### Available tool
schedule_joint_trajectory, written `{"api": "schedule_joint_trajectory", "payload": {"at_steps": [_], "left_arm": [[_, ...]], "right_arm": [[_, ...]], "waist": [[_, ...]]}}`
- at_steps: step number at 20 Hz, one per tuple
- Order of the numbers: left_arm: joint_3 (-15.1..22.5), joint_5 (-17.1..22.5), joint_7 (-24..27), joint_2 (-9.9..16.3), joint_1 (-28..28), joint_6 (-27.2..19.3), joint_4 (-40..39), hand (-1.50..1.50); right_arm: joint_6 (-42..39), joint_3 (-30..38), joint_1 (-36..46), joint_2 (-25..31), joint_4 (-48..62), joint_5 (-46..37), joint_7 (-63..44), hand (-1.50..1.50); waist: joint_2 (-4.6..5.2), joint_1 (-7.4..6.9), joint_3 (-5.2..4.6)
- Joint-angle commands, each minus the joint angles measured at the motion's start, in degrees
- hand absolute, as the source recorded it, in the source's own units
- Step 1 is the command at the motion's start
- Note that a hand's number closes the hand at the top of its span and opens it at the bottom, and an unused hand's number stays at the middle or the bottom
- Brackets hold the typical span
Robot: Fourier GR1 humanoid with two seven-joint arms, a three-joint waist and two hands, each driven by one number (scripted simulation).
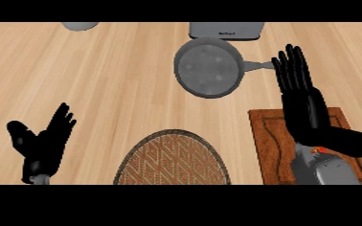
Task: Pick the tomato from the cutting board and place it in the pan
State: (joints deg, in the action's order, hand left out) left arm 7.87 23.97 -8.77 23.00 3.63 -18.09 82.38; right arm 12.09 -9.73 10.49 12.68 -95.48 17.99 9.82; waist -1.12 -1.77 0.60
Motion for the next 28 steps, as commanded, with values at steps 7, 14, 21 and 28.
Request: {"api": "schedule_joint_trajectory", "payload": {"at_steps": [7,14,21,28], "left_arm": [[6.1,-7.8,4.2,5.4,-8.1,6.4,7.4,0.0],[12.0,-13.1,-0.5,3.2,-12.1,6.5,10.7,0.0],[9.4,-12.2,0.1,4.2,-12.0,10.2,9.7,0.0],[8.6,-12.1,1.5,3.2,-12.5,11.1,8.6,0.0]], "right_arm": [[-9.6,-0.1,-4.5,28.3,17.0,-15.1,-11.8,-1.5],[-5.6,7.1,-7.0,23.2,37.6,-15.2,6.0,-1.5],[-15.8,-1.4,-2.9,33.3,32.3,-24.5,-7.9,-1.5],[-31.5,-9.7,4.2,39.4,29.7,-30.2,-20.9,-1.5]], "waist": [[3.0,2.69,-2.11],[1.31,1.65,-0.44],[1.07,1.14,-0.7],[1.29,-0.15,-0.74]]}}
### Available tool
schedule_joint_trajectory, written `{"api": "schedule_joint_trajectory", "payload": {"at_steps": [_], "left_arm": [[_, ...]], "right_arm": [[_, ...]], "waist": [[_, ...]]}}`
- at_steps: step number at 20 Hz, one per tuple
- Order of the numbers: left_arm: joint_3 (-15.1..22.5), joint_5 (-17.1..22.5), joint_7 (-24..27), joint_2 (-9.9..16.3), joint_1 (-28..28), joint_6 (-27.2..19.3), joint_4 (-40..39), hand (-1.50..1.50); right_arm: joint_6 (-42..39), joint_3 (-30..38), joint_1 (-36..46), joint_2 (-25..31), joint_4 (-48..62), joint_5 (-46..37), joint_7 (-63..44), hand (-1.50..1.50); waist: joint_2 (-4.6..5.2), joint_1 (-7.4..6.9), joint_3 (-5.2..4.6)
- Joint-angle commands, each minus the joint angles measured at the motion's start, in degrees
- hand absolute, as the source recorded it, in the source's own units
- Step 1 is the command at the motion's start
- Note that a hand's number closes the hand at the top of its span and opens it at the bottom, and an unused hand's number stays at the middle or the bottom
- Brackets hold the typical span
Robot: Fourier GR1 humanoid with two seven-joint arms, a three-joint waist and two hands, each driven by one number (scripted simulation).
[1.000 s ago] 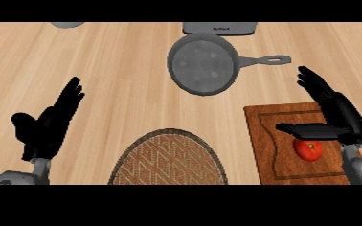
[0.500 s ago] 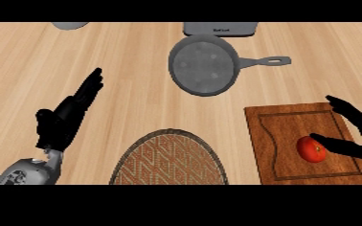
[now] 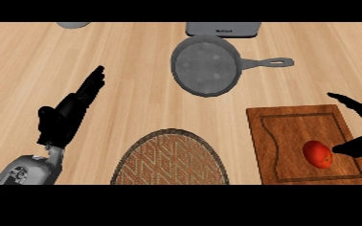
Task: Pick the tomato from the cutting board and place it in the pan
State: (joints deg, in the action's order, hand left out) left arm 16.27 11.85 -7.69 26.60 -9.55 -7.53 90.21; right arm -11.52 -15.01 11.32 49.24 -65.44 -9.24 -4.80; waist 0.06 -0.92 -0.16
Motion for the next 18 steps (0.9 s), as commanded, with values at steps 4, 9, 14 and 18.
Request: {"api": "schedule_joint_trajectory", "payload": {"at_steps": [4,9,14,18], "left_arm": [[0.1,-0.4,-2.2,-0.7,-2.8,1.0,-0.7,0.0],[0.2,-1.8,-1.6,-2.3,0.3,0.3,1.3,0.0],[-1.7,-3.9,0.9,-3.3,2.6,1.6,-0.6,0.0],[-4.9,-3.5,0.2,-2.4,1.5,5.1,-0.8,0.0]], "right_arm": [[-22.1,-7.8,10.8,1.7,-2.2,0.0,-16.5,-1.5],[-31.2,-8.1,15.4,-3.6,-3.1,3.0,-26.7,-1.5],[-32.4,-6.4,11.9,-6.7,-10.6,2.5,-37.4,-1.5],[-32.0,-4.5,11.0,-9.2,-13.8,-0.3,-41.0,-1.5]], "waist": [[0.18,-1.13,0.01],[-0.06,0.07,0.1],[-0.17,0.95,0.11],[-0.16,0.98,0.12]]}}
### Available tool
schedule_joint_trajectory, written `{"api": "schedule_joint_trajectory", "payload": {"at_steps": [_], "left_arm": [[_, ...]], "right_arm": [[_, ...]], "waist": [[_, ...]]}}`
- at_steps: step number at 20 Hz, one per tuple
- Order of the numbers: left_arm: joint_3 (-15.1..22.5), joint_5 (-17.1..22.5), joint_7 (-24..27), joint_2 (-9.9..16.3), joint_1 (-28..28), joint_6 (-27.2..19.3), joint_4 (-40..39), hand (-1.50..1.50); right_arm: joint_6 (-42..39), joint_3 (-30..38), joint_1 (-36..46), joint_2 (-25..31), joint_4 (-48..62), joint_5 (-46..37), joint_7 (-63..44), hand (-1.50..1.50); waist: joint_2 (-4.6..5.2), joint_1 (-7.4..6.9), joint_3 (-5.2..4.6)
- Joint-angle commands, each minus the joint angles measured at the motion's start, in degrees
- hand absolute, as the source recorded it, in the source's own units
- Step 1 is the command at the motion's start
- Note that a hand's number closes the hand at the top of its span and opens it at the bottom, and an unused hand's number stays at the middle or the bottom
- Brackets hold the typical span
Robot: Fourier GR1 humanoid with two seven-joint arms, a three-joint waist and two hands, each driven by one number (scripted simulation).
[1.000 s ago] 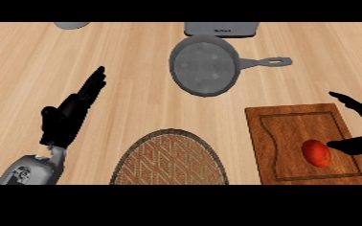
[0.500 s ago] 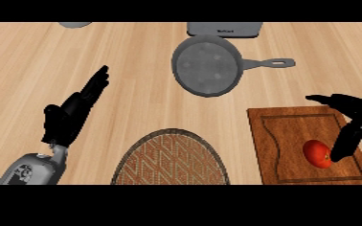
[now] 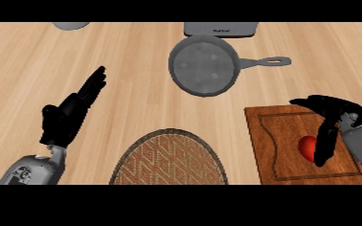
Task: Pick the tomato from the cutting board and place it in the pan
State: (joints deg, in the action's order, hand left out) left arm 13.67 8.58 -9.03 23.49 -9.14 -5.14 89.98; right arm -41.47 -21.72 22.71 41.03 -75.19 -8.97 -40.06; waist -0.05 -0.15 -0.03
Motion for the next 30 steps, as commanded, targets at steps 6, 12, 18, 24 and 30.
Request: {"api": "schedule_joint_trajectory", "payload": {"at_steps": [6,12,18,24,30], "left_arm": [[-4.6,-1.9,-1.3,-1.7,-0.1,3.1,0.4,0.0],[-5.1,-5.3,-1.7,-6.4,-4.6,3.0,-3.4,0.0],[-5.0,-8.2,-2.6,-7.4,1.8,3.7,2.3,0.0],[-7.7,-6.9,-2.7,-7.9,-0.1,7.1,1.3,0.0],[-8.2,-8.2,-1.3,-8.7,-2.5,7.6,-3.7,0.0]], "right_arm": [[-0.4,1.6,-7.3,-3.4,-6.1,-8.3,-3.0,-1.5],[-1.5,3.7,-6.9,-7.0,-3.6,-13.2,-1.7,-1.5],[1.8,4.3,-11.4,-5.7,0.7,-22.0,9.2,-1.5],[-1.5,4.1,-8.8,-8.0,3.6,-24.1,15.5,1.5],[-1.2,2.0,-9.1,-10.0,6.2,-26.7,17.5,1.5]], "waist": [[-0.01,0.24,0.02],[0.06,0.27,0.02],[0.03,0.11,0.04],[0.07,-0.03,0.05],[0.2,0.13,0.04]]}}
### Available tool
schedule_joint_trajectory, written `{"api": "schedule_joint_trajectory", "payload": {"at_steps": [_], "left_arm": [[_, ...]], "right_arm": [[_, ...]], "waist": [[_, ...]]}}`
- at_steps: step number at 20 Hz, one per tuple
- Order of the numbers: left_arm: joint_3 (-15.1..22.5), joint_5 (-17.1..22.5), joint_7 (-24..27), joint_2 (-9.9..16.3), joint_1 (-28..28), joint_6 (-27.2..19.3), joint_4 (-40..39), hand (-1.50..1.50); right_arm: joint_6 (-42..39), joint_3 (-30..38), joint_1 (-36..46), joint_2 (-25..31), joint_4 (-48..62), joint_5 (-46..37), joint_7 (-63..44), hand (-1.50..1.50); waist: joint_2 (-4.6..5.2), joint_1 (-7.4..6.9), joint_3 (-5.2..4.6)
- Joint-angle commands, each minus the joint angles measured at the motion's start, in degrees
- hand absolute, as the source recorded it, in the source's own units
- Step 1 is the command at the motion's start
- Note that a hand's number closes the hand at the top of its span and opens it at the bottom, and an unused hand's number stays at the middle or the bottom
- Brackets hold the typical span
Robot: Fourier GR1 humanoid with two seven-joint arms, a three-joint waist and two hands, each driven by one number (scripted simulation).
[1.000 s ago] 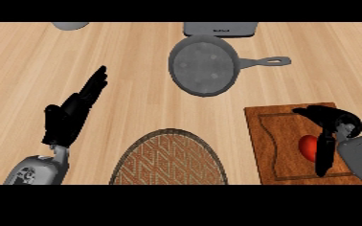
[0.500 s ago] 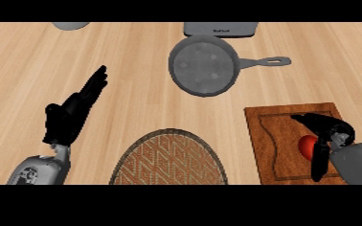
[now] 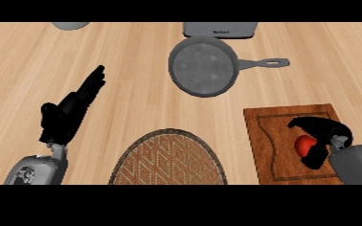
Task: Pick the tomato from the cutting board and place it in the pan
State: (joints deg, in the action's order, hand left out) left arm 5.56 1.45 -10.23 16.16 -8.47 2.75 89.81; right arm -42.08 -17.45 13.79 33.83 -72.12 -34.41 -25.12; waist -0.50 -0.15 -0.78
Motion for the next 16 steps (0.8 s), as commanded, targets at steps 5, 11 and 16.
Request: {"api": "schedule_joint_trajectory", "payload": {"at_steps": [5,11,16], "left_arm": [[-0.9,-0.4,-0.9,0.6,4.2,1.3,4.4,0.0],[-2.2,-0.7,-1.6,-1.0,-0.5,1.2,-0.1,0.0],[0.9,-2.1,-2.0,-2.3,-1.1,1.1,1.3,0.0]], "right_arm": [[0.2,-1.3,-4.2,-3.3,-1.4,-1.5,2.4,1.5],[7.1,-0.5,-2.6,-9.7,-12.9,-4.6,-2.9,1.5],[18.8,-14.3,4.7,-28.6,-23.2,-12.7,-8.4,1.5]], "waist": [[0.37,-0.08,0.78],[0.32,0.71,0.74],[-0.46,-1.86,0.74]]}}
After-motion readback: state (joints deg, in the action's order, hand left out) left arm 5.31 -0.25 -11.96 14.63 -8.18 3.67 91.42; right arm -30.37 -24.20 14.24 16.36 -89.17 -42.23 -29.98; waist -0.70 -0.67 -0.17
